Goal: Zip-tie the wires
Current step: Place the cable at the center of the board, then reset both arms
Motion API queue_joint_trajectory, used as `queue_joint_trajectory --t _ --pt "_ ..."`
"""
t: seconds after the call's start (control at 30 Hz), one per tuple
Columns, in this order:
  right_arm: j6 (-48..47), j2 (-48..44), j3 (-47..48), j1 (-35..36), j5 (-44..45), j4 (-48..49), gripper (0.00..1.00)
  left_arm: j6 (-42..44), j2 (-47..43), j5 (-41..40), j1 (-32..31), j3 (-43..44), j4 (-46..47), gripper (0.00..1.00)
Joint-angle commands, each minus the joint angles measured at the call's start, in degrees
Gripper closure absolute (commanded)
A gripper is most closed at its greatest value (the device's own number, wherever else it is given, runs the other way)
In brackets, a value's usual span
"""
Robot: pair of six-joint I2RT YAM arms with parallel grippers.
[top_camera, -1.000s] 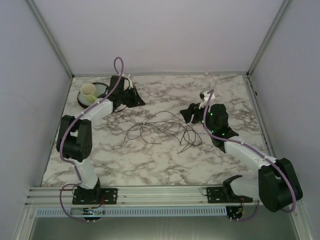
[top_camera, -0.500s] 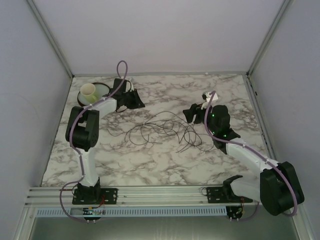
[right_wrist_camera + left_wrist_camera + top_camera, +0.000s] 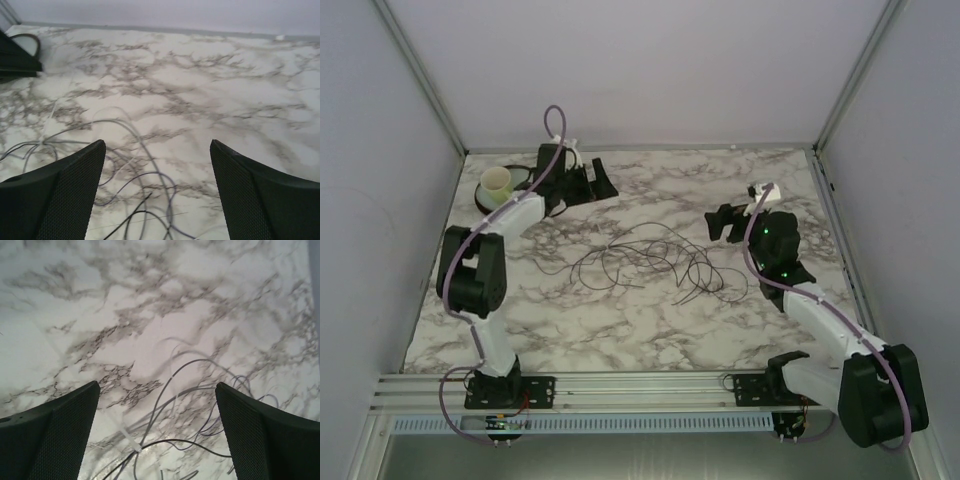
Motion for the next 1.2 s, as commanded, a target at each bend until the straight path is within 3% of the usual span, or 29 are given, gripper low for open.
queue_joint_trajectory --t 0.0,0.2,0.4,0.6,0.77,0.93,1.03,1.17 --pt "-1.8 -2.9 -0.2 -3.5 1.0 1.4 0.11 2.5 -9.0 -4.5 0.3 1.5 -2.3 0.00" --pt "-1.6 -6.5 -3.3 -8.7 4.0 1.2 0.06 4.3 -20.0 -9.3 0.3 -3.6 -6.0 0.00" --pt "-2.8 -10.8 -9.7 -13.6 12.4 3.4 0.01 3.0 -42.3 -16.7 0.3 -24.3 9.4 0.00" --pt "-4.7 -7.5 -17.8 -21.9 15.9 14.1 0.01 0.7 -58.2 -28.0 0.3 -44.6 24.1 0.00" --pt "-8.2 -1.1 -26.6 -23.9 14.7 36.1 0.01 0.4 -62.9 -34.7 0.3 -51.8 26.6 0.00" --pt "-10.7 9.6 -27.8 -24.3 12.9 49.8 0.01 0.2 -64.6 -41.8 0.3 -55.0 26.3 0.00" --pt "-10.9 12.2 -22.3 -24.5 9.6 42.2 0.01 2.0 -64.8 -45.3 0.2 -56.2 25.6 0.00" --pt "-10.6 19.7 -24.6 -23.6 6.6 55.6 0.01 5.9 -64.2 -48.3 0.3 -59.2 28.5 0.00"
